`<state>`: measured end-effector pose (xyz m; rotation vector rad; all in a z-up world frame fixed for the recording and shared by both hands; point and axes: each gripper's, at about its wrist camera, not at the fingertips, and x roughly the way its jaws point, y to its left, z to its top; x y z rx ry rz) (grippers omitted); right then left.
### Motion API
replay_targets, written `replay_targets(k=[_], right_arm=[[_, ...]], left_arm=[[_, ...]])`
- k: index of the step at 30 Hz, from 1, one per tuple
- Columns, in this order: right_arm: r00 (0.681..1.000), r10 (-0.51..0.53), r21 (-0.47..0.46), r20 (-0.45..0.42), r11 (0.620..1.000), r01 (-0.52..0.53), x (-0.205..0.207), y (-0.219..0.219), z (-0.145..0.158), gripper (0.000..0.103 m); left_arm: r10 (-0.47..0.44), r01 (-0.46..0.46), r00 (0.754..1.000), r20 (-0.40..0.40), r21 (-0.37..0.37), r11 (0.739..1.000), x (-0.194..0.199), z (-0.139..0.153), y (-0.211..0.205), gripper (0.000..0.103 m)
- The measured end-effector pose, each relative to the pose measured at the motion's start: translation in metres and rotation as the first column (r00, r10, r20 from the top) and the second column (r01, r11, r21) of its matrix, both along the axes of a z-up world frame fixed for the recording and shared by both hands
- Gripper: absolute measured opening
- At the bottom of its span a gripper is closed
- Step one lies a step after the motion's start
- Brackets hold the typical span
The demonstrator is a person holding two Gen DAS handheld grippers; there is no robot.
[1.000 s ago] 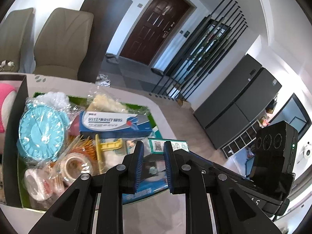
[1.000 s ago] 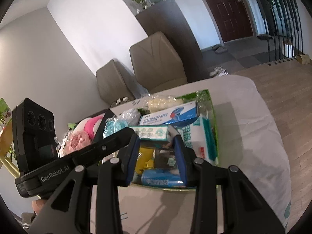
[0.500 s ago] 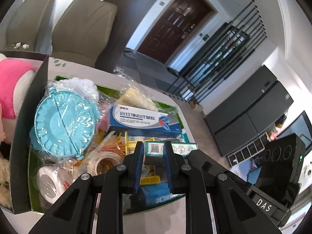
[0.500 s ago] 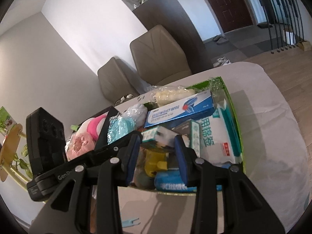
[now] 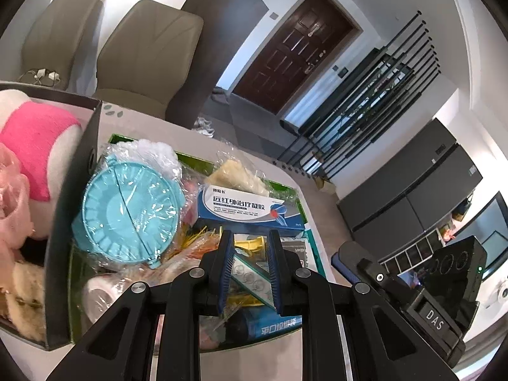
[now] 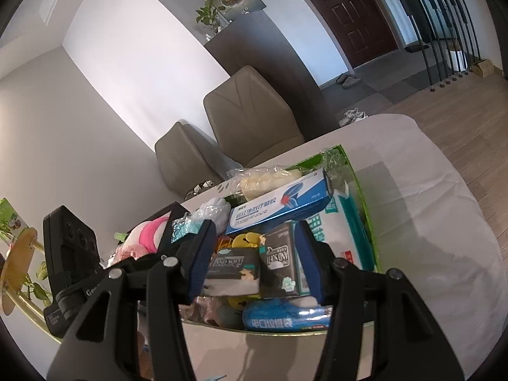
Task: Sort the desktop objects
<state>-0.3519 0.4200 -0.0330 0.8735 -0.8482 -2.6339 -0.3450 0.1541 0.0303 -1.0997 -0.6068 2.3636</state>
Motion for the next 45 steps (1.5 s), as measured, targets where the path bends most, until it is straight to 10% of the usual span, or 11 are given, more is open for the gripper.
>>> replay_targets(k=[13,22,35,45], right_arm=[[0.991,0.133,0.005,-0.025,0.991,-0.133,0.002,-0.017,0.009,0.04],[0.993,0.122,0.095,0.006,0.988,-0.122,0.008,-0.019,0.018,0.042],[0.989,0.144,0.29,-0.032,0.948,-0.129,0.037,-0.034,0.053,0.07],[0.994,0.107,0.413,-0.035,0.907,-0.083,0.061,-0.053,0.071,0.103]], left_arm=[[-0.027,0.026,0.999,-0.025,-0.011,1.0,0.003,0.006,0.004,0.019],[0.022,-0.037,0.995,-0.101,-0.158,0.987,0.013,0.023,0.006,0.019],[0.057,-0.164,0.949,-0.311,-0.333,0.928,0.059,0.055,-0.002,0.078],[0.125,-0.283,0.915,-0.384,-0.391,0.875,0.087,0.062,-0.021,0.102]])
